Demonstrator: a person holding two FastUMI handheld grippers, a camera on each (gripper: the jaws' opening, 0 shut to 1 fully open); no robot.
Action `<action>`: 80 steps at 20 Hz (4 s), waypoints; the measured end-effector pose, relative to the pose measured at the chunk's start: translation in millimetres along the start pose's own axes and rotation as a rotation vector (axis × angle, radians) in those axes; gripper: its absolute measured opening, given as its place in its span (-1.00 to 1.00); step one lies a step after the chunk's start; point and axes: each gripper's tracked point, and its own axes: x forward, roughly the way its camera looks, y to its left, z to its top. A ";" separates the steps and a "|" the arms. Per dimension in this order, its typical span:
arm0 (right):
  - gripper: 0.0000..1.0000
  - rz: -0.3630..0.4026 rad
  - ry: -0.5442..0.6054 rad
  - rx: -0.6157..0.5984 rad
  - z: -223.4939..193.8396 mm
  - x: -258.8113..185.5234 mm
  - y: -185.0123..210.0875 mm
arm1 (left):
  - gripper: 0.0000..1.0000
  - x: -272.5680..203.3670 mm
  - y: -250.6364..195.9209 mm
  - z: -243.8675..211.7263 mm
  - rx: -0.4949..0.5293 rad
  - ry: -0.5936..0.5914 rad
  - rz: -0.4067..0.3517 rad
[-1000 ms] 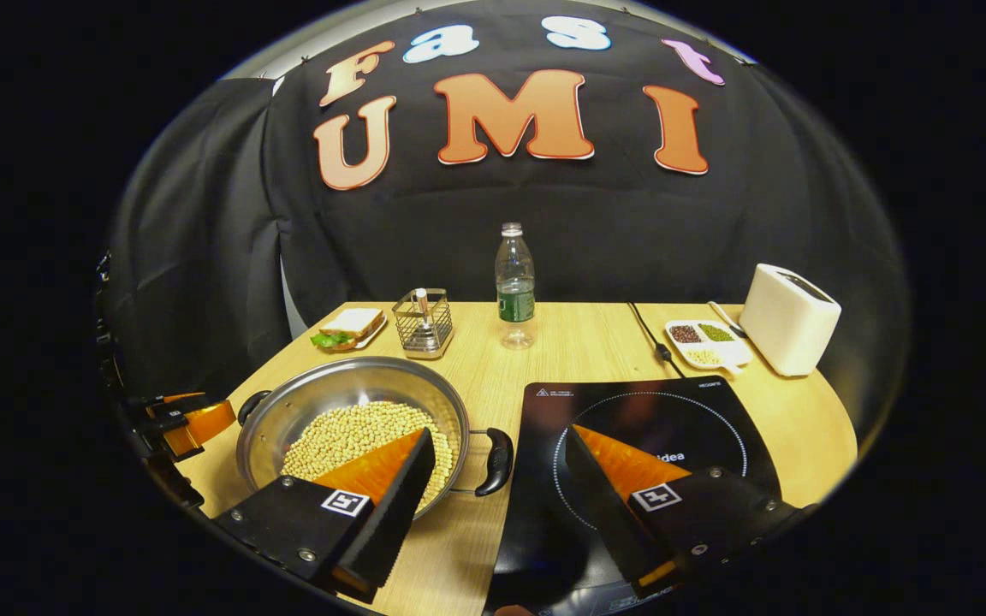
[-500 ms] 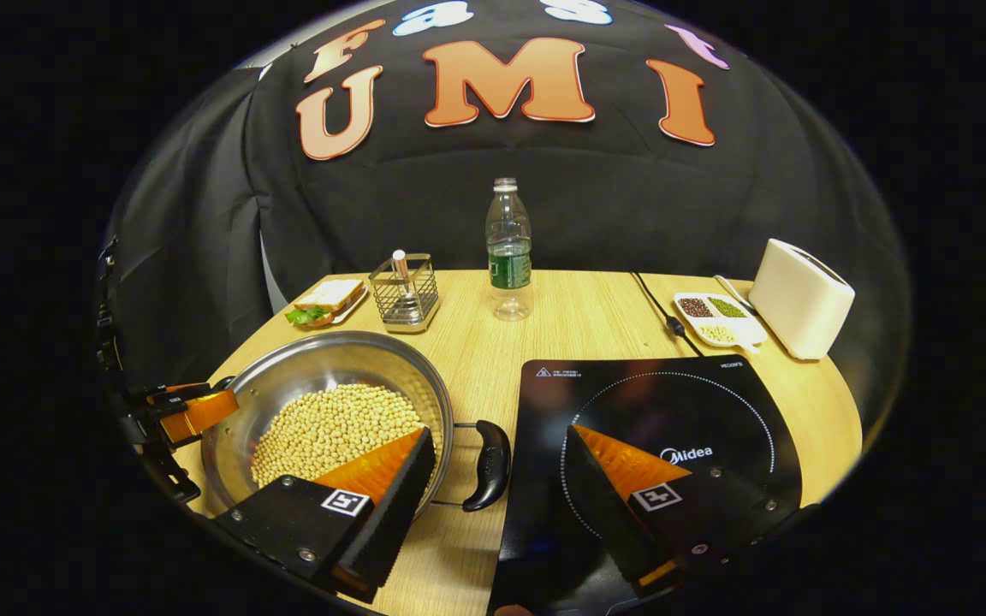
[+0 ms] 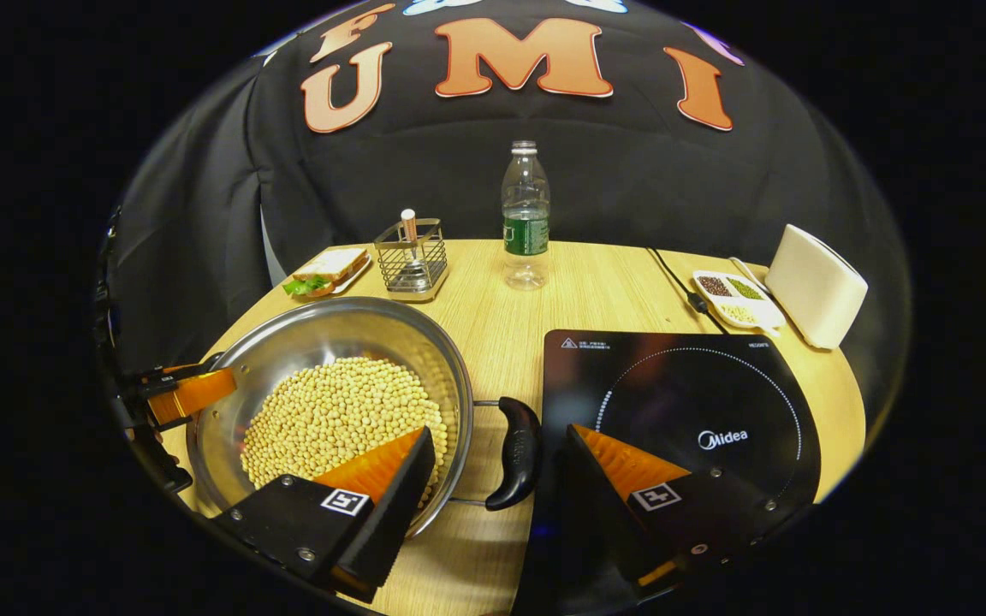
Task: First push the handle of the pot to place it horizontally, then grasp the pot with both hands and set it on the induction cooktop.
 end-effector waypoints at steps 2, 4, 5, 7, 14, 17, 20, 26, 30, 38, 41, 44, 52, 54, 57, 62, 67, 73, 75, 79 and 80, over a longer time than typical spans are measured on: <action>0.85 0.004 0.002 0.008 0.0 0.7 1.1 | 0.44 1.3 -8.0 0.3 -0.004 0.003 -0.023; 0.63 0.007 0.002 0.011 -0.8 5.4 2.5 | 0.17 3.9 -7.4 -1.5 0.013 0.015 -0.016; 0.34 0.000 -0.011 0.015 2.1 -0.5 2.0 | 0.12 4.1 -8.2 -0.3 0.015 0.022 -0.009; 0.19 0.004 -0.008 0.029 3.9 2.3 2.3 | 0.06 -0.3 -7.0 -2.8 0.015 0.034 0.018; 0.04 0.041 -0.047 0.053 14.6 -28.7 -2.6 | 0.00 -43.5 -17.5 14.3 0.021 -0.001 0.056; 0.04 0.037 -0.086 0.064 25.4 -52.6 -15.5 | 0.02 -60.5 -34.1 26.7 0.035 -0.017 0.048; 0.04 0.027 -0.114 0.074 31.5 -74.4 -35.7 | -0.01 -75.0 -58.3 39.9 0.050 -0.037 0.033; 0.03 -0.009 -0.170 0.114 40.2 -112.5 -90.3 | -0.03 -93.2 -119.5 58.8 0.075 -0.060 -0.011; 0.03 -0.027 -0.186 0.153 37.5 -130.2 -128.3 | -0.04 -101.1 -160.9 67.7 0.111 -0.066 -0.034; 0.03 -0.085 -0.183 0.188 24.3 -143.4 -205.0 | 0.00 -91.4 -240.6 57.8 0.133 -0.028 -0.092; 0.03 -0.111 -0.164 0.199 15.7 -143.5 -230.9 | 0.00 -79.3 -265.5 44.4 0.125 0.013 -0.113; 0.03 -0.136 -0.150 0.216 8.9 -137.3 -254.3 | 0.00 -65.6 -289.3 33.9 0.125 0.043 -0.134; 0.04 -0.136 -0.091 0.254 -8.6 -109.8 -278.7 | 0.00 -35.6 -313.8 14.1 0.157 0.102 -0.129; 0.04 -0.132 -0.082 0.253 -10.9 -107.3 -279.2 | 0.00 -31.2 -313.5 14.6 0.147 0.105 -0.128; 0.04 -0.133 -0.088 0.251 -8.8 -105.8 -279.1 | 0.02 -26.6 -310.8 11.7 0.138 0.110 -0.128; 0.15 -0.134 -0.083 0.237 -7.3 -109.8 -275.4 | 0.00 -19.4 -304.1 5.7 0.083 0.126 -0.142; 0.45 -0.129 -0.140 0.248 15.5 -136.3 -273.6 | 0.05 -25.2 -304.0 7.6 0.087 0.124 -0.154; 0.89 -0.168 -0.303 0.204 70.4 -219.3 -269.9 | 0.24 -100.5 -279.6 109.1 0.175 -0.169 -0.044; 0.89 -0.172 -0.390 0.188 93.2 -259.2 -266.9 | 0.74 -141.3 -268.5 141.3 0.177 -0.262 -0.004; 0.89 -0.186 -0.540 0.166 133.3 -334.1 -265.3 | 0.75 -212.4 -263.3 198.5 0.061 -0.417 -0.069; 0.89 -0.194 -0.568 0.162 140.9 -350.0 -267.5 | 0.75 -231.0 -259.5 214.0 0.020 -0.447 -0.094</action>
